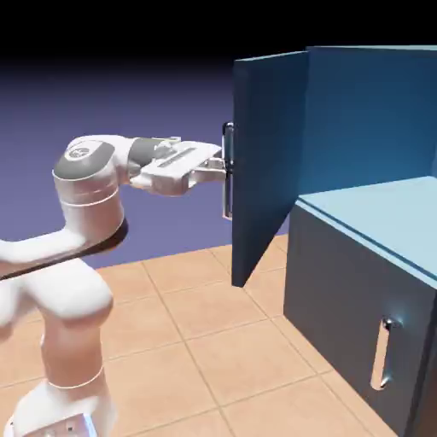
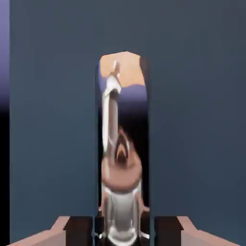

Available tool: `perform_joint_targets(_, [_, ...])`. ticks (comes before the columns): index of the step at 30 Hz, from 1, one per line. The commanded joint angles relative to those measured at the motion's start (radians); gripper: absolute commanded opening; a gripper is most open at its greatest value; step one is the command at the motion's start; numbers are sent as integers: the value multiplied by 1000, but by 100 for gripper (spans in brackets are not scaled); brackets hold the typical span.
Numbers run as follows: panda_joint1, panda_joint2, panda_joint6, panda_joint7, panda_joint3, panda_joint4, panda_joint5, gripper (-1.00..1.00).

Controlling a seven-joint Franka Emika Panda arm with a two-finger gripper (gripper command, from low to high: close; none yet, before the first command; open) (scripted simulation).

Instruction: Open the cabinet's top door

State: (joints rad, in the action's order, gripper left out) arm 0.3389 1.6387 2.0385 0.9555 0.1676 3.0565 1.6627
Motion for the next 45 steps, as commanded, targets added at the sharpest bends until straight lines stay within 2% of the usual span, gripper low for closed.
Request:
perform_joint_targets(1, [3,1,-18,-2,-37,2,-33,-100])
perform_joint_targets(16, [55,-142,-350,-90,-559,-81,-496,-100])
perform_joint_targets(28, [481,-308,-765,-215,-397,-117,-329,-100])
perform_joint_targets(36, [384,-598,-920,-372,-597,-293,-555,-100])
perform_joint_targets(45, [177,-924,-1122,-535,-827,-570,-752,-100])
